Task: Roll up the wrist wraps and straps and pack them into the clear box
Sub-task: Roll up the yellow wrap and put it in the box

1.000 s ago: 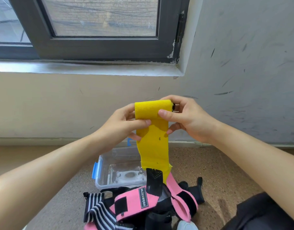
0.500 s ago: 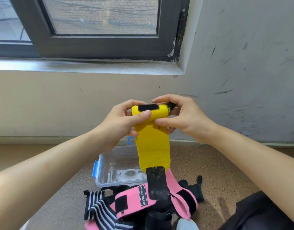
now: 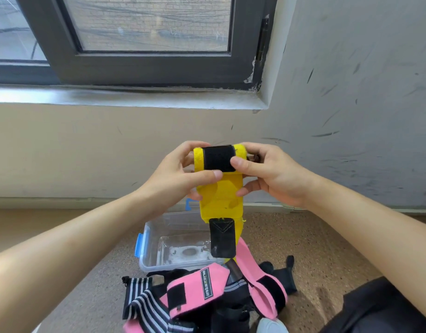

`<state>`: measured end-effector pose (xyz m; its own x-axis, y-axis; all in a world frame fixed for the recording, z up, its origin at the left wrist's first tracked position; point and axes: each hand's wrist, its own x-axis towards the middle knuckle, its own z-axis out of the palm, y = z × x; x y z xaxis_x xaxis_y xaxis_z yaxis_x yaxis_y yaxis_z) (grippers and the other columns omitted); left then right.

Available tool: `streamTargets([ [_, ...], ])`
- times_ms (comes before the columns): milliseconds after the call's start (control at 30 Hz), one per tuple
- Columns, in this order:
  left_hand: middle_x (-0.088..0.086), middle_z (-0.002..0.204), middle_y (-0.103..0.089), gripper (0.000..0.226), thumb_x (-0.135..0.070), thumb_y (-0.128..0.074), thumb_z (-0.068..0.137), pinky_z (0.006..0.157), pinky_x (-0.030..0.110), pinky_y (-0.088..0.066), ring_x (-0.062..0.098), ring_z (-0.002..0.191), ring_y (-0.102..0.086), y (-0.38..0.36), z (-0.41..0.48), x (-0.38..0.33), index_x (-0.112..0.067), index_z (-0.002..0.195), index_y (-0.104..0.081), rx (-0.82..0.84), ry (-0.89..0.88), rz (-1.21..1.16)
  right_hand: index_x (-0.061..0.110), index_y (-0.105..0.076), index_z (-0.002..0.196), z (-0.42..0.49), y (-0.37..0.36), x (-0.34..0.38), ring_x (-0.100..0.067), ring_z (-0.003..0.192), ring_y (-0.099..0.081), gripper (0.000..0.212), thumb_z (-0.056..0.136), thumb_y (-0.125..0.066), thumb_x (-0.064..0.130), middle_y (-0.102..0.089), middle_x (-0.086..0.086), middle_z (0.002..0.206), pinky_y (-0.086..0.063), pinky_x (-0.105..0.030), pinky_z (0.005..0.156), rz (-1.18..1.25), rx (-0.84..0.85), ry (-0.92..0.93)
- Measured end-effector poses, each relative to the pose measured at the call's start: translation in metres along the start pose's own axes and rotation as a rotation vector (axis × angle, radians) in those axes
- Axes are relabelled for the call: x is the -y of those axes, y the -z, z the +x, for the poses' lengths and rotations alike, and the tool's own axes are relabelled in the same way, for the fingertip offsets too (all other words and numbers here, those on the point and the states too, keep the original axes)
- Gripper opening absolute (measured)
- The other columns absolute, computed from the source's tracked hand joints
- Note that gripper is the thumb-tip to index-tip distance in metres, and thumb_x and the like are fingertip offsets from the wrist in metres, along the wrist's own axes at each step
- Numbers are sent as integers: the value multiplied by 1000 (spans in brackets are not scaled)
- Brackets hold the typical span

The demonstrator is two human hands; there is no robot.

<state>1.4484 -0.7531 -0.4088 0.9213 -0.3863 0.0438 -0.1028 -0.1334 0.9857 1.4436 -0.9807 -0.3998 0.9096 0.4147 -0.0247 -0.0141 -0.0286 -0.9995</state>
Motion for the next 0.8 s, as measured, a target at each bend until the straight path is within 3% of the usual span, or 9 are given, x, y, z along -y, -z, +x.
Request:
streamTargets([
  [100,-6,111,-76,47,-44,-71,81,65,29,-59,11,97,-74,2,0,-1,-32,126,-66,91,104,-35,11,-64,128,0,1,-1,-26,101,-71,42,88,-68,23,-70,-13,112,-62,-33,69,-13,-23,32],
  [200,-2,112,-76,50,-55,-68,84,68,32,-60,15,98,-74,0,1,-3,-26,124,-67,73,130,-31,14,-64,126,0,2,-5,-27,103,-72,42,85,-71,19,-72,-10,109,-62,-37,73,-31,-36,67],
  [367,-4,94,-73,52,-38,-82,76,60,27,-58,11,89,-72,-1,1,-4,-21,122,-65,21,102,-56,14,-63,128,-1,1,-2,-23,99,-73,42,89,-71,2,-73,-4,108,-63,-37,73,-88,-46,101],
  [433,-9,90,-73,49,-32,-85,77,58,26,-57,9,85,-71,0,1,-4,-21,121,-65,2,59,-43,18,-62,132,-1,1,-1,-26,102,-72,46,88,-73,7,-71,-6,114,-63,-39,71,-65,-30,55],
  [533,-10,91,-73,43,-18,-81,82,57,27,-57,7,80,-69,-1,0,-3,-21,121,-63,-36,-31,3,23,-59,136,0,0,0,-30,108,-71,46,92,-71,32,-65,-14,127,-63,-42,70,-8,48,-84],
  [633,-7,101,-74,50,-12,-85,81,62,25,-57,12,90,-70,0,-1,1,-19,124,-60,-48,-176,95,25,-64,133,1,-3,-1,-29,105,-71,54,88,-59,56,-67,-15,130,-63,-44,76,14,92,-178],
  [700,-4,111,-71,54,-18,-86,80,68,20,-55,17,101,-70,3,-2,4,-18,127,-59,-41,-252,172,22,-65,131,1,-4,-2,-28,102,-72,52,89,-59,54,-69,-16,125,-63,-41,74,9,85,-165],
  [800,-1,116,-68,56,-14,-87,80,66,17,-52,19,105,-69,4,-2,5,-19,128,-57,-27,-257,225,14,-64,129,2,-5,-2,-26,93,-70,46,93,-67,42,-69,-17,111,-61,-32,59,-16,51,-107],
])
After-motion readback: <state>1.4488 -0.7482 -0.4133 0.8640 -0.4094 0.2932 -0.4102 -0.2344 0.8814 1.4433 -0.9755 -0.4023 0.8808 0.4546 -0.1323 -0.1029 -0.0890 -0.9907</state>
